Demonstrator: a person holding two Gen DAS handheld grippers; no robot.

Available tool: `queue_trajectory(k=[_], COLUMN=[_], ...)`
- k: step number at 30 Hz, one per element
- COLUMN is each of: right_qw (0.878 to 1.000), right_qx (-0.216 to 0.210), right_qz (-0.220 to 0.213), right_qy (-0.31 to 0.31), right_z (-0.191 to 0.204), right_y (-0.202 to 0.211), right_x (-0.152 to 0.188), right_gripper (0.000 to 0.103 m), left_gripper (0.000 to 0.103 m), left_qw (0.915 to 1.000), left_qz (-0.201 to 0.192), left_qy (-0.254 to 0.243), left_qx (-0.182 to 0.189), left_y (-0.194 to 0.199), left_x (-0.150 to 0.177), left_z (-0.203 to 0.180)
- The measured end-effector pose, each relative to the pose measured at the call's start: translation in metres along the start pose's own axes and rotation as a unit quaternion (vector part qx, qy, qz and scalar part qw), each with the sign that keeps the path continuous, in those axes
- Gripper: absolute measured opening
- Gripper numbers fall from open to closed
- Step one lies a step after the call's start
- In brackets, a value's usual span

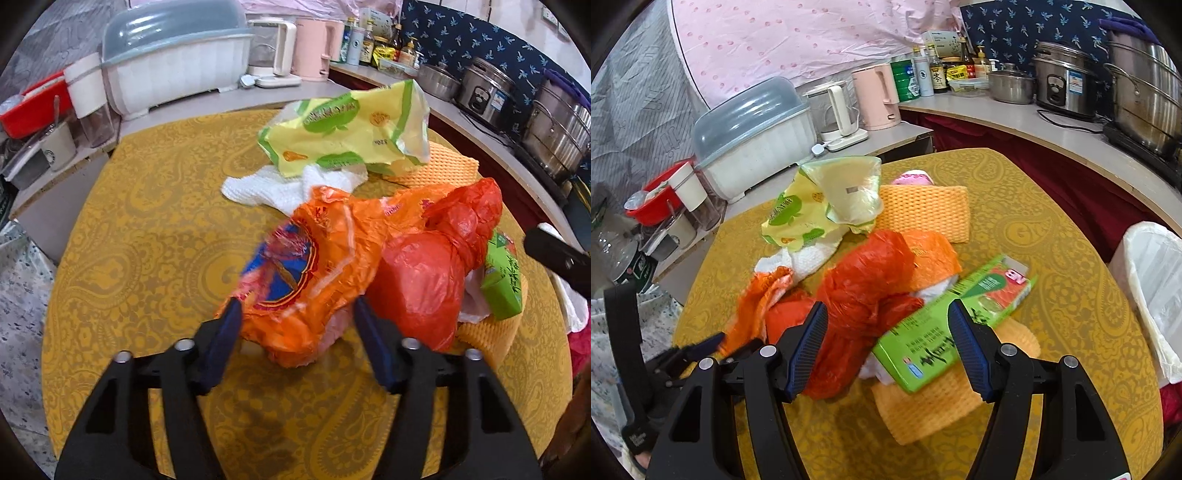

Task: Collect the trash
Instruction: 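Grasp the red plastic bag with the right tool while the left tool grasps the orange bag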

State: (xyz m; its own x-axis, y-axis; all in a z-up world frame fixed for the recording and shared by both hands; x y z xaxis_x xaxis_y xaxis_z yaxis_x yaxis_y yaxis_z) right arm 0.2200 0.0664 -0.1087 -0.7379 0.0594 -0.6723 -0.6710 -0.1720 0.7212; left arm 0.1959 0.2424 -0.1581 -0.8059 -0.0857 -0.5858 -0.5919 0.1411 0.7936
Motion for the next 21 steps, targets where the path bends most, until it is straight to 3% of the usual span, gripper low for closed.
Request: queue_trajectory(k=[3,7,15,17,18,21], right_qw=[1.0,1.0,0.998,0.998,0.998,0.998], right_qx=[-0.004,-0.011,-0.019,-0.026,-0.031,-0.036], right_qz=[0.002,0.012,0.049,0.054,0.055,0.049], right_qy=[0.0,-0.009,-0.023,-0.022,-0.019,-0.009], right_z=[0.007,0.014,0.02,0.024,0.027,0.032], right_y=[-0.009,-0.025,-0.059,-0.063,-0.063,-0.06], right_x=[-0.007,-0.011,-0.003,0.0,0.0,0.0], right_gripper=[0.065,0.065,0.065,0.058,0.05,0.042], left_gripper=[0.031,0.019,0.017,0.017,0.017,0.017], left_qw=[0.9999,0.9998,0.9997,0.9997,0.9997,0.9998], left_qz=[0.007,0.005,0.006,0.007,0.007,0.005], left_qy=[-0.004,-0.01,-0.004,-0.003,-0.003,-0.001], left_qx=[0.012,0.018,0.023,0.022,0.022,0.02], left_y=[-0.002,-0.001,0.002,0.003,0.003,0.006], left_x=[0.002,0.001,-0.001,-0.002,-0.002,-0.003], left_z=[-0.003,-0.006,-0.008,-0.007,-0.008,-0.008])
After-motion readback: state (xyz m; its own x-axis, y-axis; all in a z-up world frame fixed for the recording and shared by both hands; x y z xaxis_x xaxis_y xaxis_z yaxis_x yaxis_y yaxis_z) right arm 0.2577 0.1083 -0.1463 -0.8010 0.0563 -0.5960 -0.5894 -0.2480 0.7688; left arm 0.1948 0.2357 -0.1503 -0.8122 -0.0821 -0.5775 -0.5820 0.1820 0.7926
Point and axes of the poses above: each gripper's, at about its wrist camera, not at the fingertips, and y roughly against the way its jaws point, z to its left, x to its underside, the point moved 8 cm from there along -y, roughly the way its jaws point, and after that the axes turned 4 degrees about x, right-handed, at the moved point
